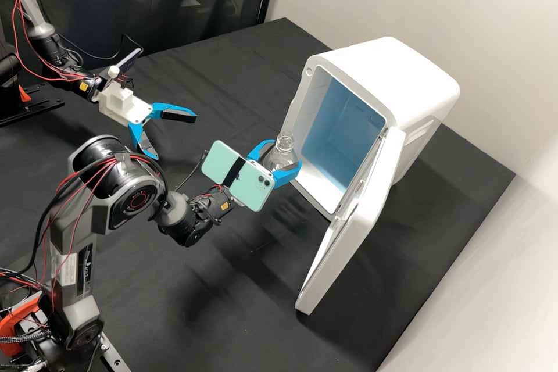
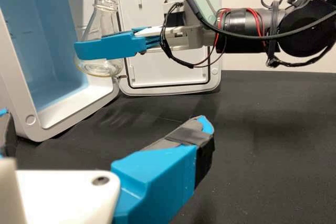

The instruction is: Take the flask out of the incubator

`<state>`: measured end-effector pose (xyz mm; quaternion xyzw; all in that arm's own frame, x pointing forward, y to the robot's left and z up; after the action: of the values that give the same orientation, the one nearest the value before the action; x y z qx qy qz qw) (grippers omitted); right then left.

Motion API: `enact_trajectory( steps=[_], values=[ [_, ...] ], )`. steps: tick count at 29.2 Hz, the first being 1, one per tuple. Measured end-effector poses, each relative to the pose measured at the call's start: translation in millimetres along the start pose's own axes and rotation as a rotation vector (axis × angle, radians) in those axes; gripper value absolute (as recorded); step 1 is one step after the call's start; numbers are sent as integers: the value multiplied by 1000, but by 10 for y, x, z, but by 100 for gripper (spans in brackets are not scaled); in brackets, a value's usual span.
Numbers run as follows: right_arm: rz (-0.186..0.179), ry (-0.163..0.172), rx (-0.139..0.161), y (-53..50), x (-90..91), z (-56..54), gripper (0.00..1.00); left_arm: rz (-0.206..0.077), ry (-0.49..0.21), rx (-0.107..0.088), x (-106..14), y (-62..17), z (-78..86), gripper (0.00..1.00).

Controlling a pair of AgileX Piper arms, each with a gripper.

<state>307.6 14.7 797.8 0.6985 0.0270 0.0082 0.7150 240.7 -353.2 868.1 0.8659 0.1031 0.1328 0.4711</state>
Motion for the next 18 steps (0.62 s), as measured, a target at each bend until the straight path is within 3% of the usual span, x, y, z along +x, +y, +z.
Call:
enact_trajectory(
  steps=[7, 11, 18],
  values=[
    [-21, 6, -4, -71, 9, -17, 0, 0, 0, 0, 0, 0, 0, 100],
    [-54, -1, -23, -202, 29, 14, 0, 0, 0, 0, 0, 0, 0, 100],
    [-121, -61, -66, -525, 115, 130, 0, 0, 0, 0, 0, 0, 0, 100]
  ],
)
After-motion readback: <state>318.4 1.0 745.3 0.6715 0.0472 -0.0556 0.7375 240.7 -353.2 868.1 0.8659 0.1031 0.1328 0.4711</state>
